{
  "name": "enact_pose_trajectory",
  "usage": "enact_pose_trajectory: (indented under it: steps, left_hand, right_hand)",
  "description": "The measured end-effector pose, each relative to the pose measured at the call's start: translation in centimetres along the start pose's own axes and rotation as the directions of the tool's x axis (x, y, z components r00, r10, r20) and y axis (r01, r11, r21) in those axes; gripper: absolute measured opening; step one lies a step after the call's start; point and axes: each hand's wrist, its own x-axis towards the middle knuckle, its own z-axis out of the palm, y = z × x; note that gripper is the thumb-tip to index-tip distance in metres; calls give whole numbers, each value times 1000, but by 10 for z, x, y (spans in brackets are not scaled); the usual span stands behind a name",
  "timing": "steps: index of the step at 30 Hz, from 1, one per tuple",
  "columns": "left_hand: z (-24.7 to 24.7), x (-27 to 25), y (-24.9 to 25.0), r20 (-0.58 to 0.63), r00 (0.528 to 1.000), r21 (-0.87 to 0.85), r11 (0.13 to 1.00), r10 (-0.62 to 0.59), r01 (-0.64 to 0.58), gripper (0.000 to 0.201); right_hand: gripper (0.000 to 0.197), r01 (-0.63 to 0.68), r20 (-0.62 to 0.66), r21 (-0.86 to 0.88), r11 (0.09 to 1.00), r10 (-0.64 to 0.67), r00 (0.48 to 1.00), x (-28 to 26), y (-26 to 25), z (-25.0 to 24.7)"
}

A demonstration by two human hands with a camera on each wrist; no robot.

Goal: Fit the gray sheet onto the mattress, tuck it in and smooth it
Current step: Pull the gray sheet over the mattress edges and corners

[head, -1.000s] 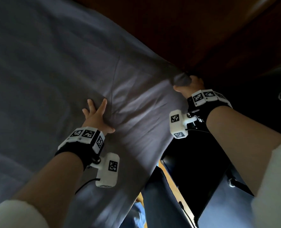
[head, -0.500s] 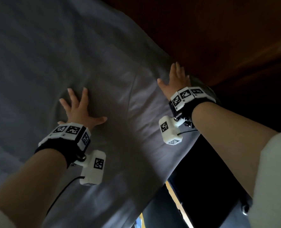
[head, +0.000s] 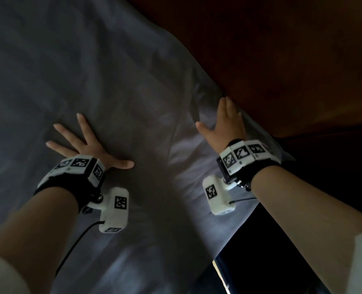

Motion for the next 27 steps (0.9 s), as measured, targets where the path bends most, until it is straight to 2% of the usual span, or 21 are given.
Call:
enact_pose_trajectory:
  steps: [3,8,12,14,16,19,23,25,27]
  left_hand:
    - [-1,3,1,39,999,28,1000,1,-2,154]
    - [-4,9,5,84,996,49,999,-27,23,155]
    - [-4,12,6,101,994,67,997,-42,36,158]
    - [-4,13,7,114,992,69,997,-52,44,159]
    - [-4,15,8,130,989,73,996,-65,56,160]
    - [-4,20,9,149,986,82,995,-72,60,162]
    - [-5,24,9,167,982,84,994,-88,75,163]
    - [-4,23,8,170,982,83,994,-85,71,163]
    - [-5,22,8,169,982,84,994,-82,69,163]
  right_hand:
    - [88,161,46,-106,981,-156,987,8,-15,1]
    - [87,36,40,-132,991,-31,999,31,-37,-1]
    - [87,-35,51,-59,998,38,998,38,-47,-8]
    - [88,-32,58,-30,999,34,998,35,-52,-10]
    - [88,76,60,-108,991,-70,996,27,-58,-6]
    - [82,284,97,-221,933,-269,958,25,-73,3]
    - [71,384,149,-236,893,-357,922,59,-99,-1]
    - [69,336,127,-157,929,-318,940,78,-99,-7]
    - [68,214,109,-23,977,-210,971,90,-93,-14]
